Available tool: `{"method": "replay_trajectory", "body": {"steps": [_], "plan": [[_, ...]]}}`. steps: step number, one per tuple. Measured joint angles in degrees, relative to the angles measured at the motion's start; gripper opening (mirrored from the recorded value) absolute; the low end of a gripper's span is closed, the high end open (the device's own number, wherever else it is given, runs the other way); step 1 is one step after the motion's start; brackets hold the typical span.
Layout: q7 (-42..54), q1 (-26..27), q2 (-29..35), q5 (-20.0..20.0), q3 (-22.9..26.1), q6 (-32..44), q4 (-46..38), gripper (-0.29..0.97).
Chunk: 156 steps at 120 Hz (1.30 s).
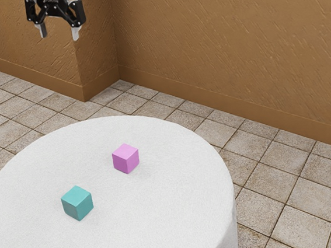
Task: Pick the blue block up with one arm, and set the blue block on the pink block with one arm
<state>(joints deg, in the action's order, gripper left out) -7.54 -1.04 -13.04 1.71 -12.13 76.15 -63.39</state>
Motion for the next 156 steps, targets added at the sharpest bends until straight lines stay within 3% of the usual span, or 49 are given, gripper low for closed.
{"method": "replay_trajectory", "body": {"steps": [14, 25, 38, 71, 156], "plan": [[-0.79, 0.00, 0.27, 0.22, -0.10, -0.33, 0.33, 0.68], [-1.43, -0.25, 4.14, 0.98, -0.30, -0.36, 7.32, 0.68], [-2.05, 0.21, 7.03, 1.23, 1.62, 0.06, 9.47, 0.68], [-3.54, 0.23, 5.84, 1.23, 3.70, 2.71, 4.90, 0.68], [-5.48, 0.02, 2.58, 0.08, 3.07, 4.27, 1.03, 0.68]]}}
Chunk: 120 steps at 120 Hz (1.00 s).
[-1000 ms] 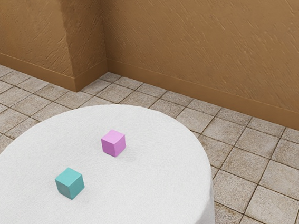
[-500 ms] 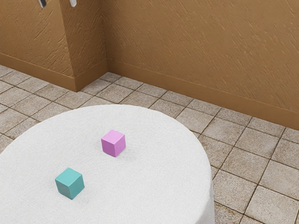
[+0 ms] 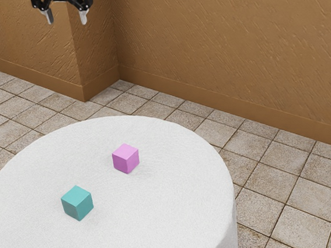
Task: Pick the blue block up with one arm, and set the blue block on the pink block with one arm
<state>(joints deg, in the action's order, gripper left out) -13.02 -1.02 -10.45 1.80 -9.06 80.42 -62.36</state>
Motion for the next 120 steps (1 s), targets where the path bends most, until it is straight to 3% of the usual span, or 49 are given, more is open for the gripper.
{"method": "replay_trajectory", "body": {"steps": [120], "plan": [[-0.48, -0.04, 1.30, -0.28, -1.35, -0.30, 0.00, 0.68]]}}
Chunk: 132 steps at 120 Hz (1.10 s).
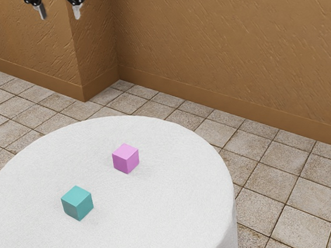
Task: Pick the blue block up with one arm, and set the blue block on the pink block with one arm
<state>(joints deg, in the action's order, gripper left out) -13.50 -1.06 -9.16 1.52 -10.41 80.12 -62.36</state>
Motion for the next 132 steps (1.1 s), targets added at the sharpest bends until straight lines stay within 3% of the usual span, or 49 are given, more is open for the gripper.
{"method": "replay_trajectory", "body": {"steps": [29, 44, 62, 80, 132], "plan": [[0.03, -0.07, -0.06, 0.27, 1.04, 0.04, -0.40, 0.68], [0.01, 0.38, -0.12, -0.81, 0.17, 0.53, -5.40, 0.68], [-0.12, -0.91, 9.86, -3.72, 4.62, 6.36, -26.41, 0.68], [-1.34, 1.34, 17.57, -4.78, 3.09, 10.43, -39.87, 0.68], [6.25, 0.25, 25.76, -6.11, 1.00, 30.74, -70.26, 0.68]]}}
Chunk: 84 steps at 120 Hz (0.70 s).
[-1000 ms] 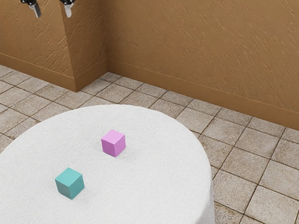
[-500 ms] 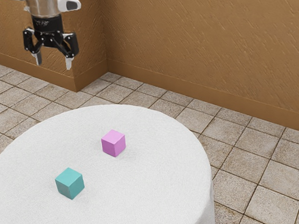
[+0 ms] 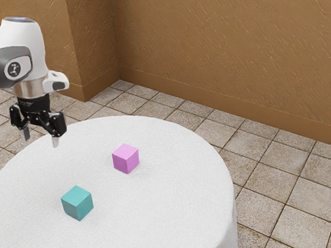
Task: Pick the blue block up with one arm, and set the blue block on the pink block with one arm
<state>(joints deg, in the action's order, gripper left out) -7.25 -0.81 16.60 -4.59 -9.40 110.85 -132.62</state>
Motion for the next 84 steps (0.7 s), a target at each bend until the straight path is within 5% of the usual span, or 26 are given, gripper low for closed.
{"method": "replay_trajectory", "body": {"steps": [22, 62, 84], "plan": [[4.45, 0.02, 4.16, -2.19, 4.03, 12.94, -11.79, 0.68], [10.41, 0.02, 5.14, -4.19, 7.54, 26.79, -19.47, 0.68], [5.77, 0.02, 5.01, 2.33, 9.23, 24.88, -20.35, 0.68]]}}
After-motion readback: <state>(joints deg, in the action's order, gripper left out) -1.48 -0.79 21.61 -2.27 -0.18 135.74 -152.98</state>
